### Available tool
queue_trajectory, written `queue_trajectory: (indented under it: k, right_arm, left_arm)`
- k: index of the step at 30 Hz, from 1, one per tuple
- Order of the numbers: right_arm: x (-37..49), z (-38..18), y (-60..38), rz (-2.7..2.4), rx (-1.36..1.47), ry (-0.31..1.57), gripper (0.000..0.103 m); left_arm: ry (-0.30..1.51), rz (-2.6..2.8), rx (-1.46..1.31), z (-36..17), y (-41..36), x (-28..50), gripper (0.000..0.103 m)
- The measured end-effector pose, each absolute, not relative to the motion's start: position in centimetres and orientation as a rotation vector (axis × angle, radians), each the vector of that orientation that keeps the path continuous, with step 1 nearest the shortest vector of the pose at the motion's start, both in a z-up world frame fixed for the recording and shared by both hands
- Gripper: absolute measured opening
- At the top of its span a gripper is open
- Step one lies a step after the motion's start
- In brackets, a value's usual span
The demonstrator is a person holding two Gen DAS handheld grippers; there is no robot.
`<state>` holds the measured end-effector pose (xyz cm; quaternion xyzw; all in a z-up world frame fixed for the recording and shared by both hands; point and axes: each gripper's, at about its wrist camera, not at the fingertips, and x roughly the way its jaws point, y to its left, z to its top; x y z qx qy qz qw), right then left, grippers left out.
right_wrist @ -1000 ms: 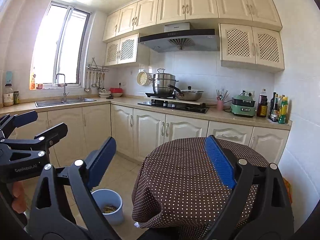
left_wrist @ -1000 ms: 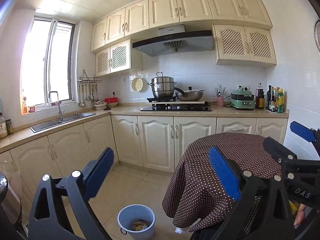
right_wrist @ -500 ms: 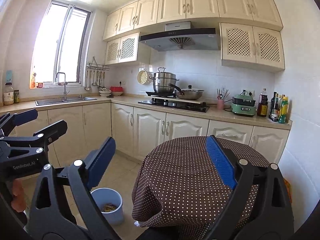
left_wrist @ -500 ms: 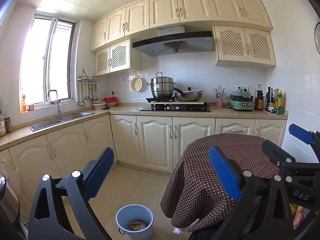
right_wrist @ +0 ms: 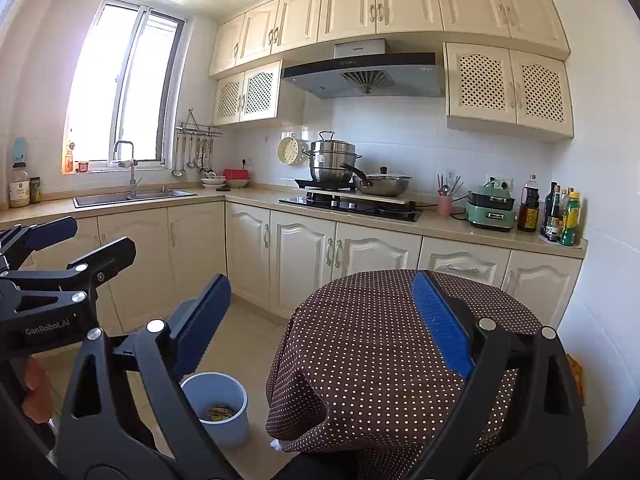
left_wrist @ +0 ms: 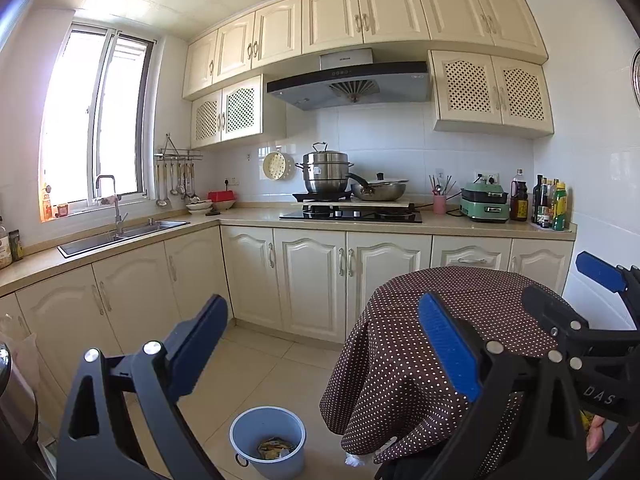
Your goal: Collect trash
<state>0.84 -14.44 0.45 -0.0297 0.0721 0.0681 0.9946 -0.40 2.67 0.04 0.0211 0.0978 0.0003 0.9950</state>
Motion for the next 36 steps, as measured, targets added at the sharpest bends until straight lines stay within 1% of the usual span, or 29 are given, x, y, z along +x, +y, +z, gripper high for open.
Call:
queue_trajectory:
  k: [36]
  right_arm:
    - [0.97,-0.37,-14.47,0.145,-0.055,0.167,0.091]
  left_arm:
    - [0.215,-0.003,0.043,-0.57,2.73,-0.12,0.094]
